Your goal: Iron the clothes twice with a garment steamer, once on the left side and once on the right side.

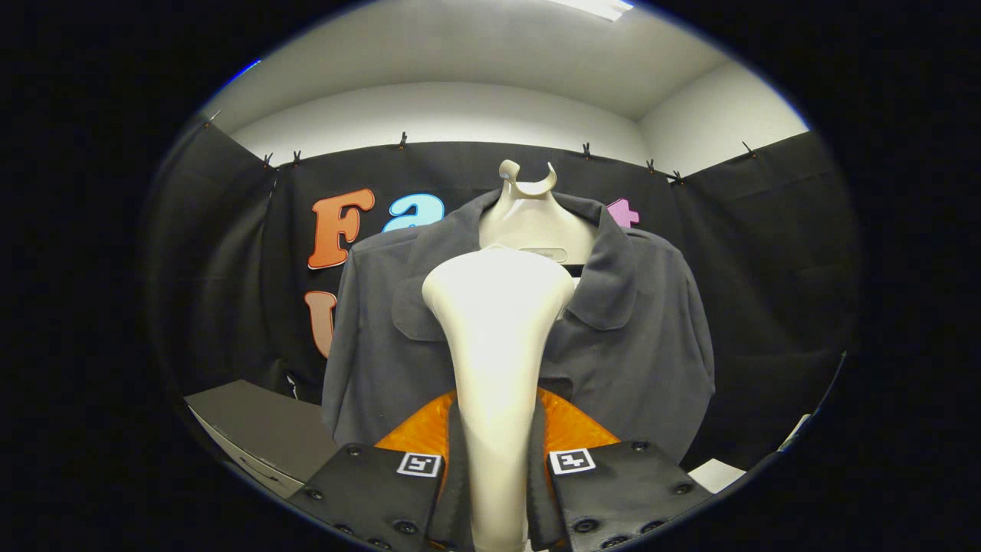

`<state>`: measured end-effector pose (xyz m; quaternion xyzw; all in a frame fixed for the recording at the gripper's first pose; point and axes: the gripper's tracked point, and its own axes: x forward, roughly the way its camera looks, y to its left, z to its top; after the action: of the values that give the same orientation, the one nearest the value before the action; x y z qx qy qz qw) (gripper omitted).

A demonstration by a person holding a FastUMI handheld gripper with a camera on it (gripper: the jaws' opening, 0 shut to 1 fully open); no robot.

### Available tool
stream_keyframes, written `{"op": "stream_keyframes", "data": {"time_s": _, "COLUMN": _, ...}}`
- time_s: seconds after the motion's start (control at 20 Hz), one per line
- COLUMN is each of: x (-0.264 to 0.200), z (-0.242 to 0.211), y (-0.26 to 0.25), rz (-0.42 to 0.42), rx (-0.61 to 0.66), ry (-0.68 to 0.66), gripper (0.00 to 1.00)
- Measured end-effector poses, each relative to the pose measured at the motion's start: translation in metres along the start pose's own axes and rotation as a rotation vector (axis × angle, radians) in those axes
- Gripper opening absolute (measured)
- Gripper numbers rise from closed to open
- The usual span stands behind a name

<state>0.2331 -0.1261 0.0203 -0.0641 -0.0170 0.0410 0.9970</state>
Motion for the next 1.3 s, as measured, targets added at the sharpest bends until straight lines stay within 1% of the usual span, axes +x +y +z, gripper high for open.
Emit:
{"op": "stream_keyframes", "data": {"time_s": 0.35, "x": 0.001, "z": -0.033, "y": -0.012, "rz": 0.018, "rx": -0.007, "ry": 0.024, "gripper": 0.37}}
{"op": "stream_keyframes", "data": {"time_s": 0.6, "x": -0.004, "z": -0.073, "y": -0.017, "rz": 0.025, "rx": -0.009, "ry": 0.076, "gripper": 0.38}}
{"op": "stream_keyframes", "data": {"time_s": 0.85, "x": -0.012, "z": -0.125, "y": -0.019, "rz": 0.037, "rx": -0.022, "ry": 0.133, "gripper": 0.38}}
{"op": "stream_keyframes", "data": {"time_s": 1.3, "x": -0.032, "z": -0.197, "y": -0.027, "rz": 0.036, "rx": -0.02, "ry": 0.245, "gripper": 0.38}}
